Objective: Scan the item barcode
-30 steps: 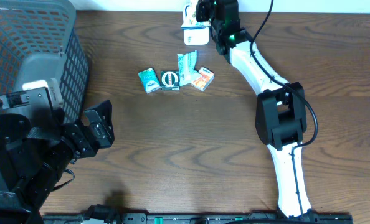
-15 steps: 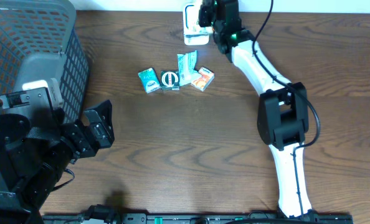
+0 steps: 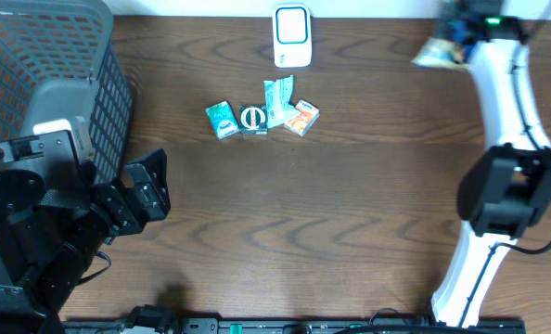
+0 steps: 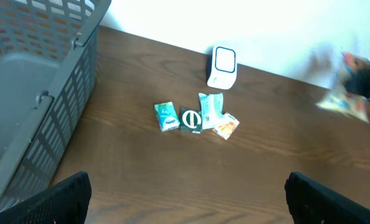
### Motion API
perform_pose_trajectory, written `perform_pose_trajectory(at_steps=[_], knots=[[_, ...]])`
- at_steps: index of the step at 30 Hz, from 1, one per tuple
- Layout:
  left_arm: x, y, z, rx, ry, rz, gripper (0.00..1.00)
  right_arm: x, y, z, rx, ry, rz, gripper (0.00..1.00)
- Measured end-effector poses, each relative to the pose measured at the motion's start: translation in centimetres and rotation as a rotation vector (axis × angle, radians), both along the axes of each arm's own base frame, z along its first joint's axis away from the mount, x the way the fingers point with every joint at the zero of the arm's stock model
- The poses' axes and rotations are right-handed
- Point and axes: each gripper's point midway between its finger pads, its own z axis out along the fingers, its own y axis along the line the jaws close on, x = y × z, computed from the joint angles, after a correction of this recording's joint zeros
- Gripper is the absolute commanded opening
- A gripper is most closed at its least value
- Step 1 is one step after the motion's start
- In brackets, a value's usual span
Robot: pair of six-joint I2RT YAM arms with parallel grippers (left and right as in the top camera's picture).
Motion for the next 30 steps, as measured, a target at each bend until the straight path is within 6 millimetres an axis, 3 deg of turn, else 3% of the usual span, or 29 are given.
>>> perform_pose_trajectory(at_steps=[1,2,4,7,11,15,19,24,30], knots=[[0.0,0.0,0.0,0.0,0.0,0.0,0.98,-1.1,-2.3,-0.5,-0.028,0.044,-0.039,0.82],[0.0,0.0,0.0,0.0,0.0,0.0,0.98,-2.3,-4.4,-1.1,-0.049,0.087,-0.077,0.99],[0.0,0.0,0.0,0.0,0.0,0.0,0.98,-4.3,-7.9,-1.8,-0.068,0.147,-0.137,0.99],[0.0,0.0,0.0,0.0,0.0,0.0,0.98,-6.2,-10.8,-2.4,-0.06,0.198,-0.179,0.99],[0.0,0.0,0.0,0.0,0.0,0.0,0.98,-7.4,-10.9,-3.5,0.03,0.24,-0.141,0.99],[0.0,0.0,0.0,0.0,0.0,0.0,0.98,-6.5,-6.8,-4.2,0.211,0.22,0.007,0.99],[0.0,0.0,0.0,0.0,0.0,0.0,0.98,-6.2,0.4,-3.9,0.474,0.211,0.208,0.99],[0.0,0.0,0.0,0.0,0.0,0.0,0.98,-8.1,9.8,-3.4,0.712,0.302,0.397,0.99],[0.0,0.0,0.0,0.0,0.0,0.0,0.98,-10.3,18.2,-4.3,0.716,0.436,0.522,0.99]])
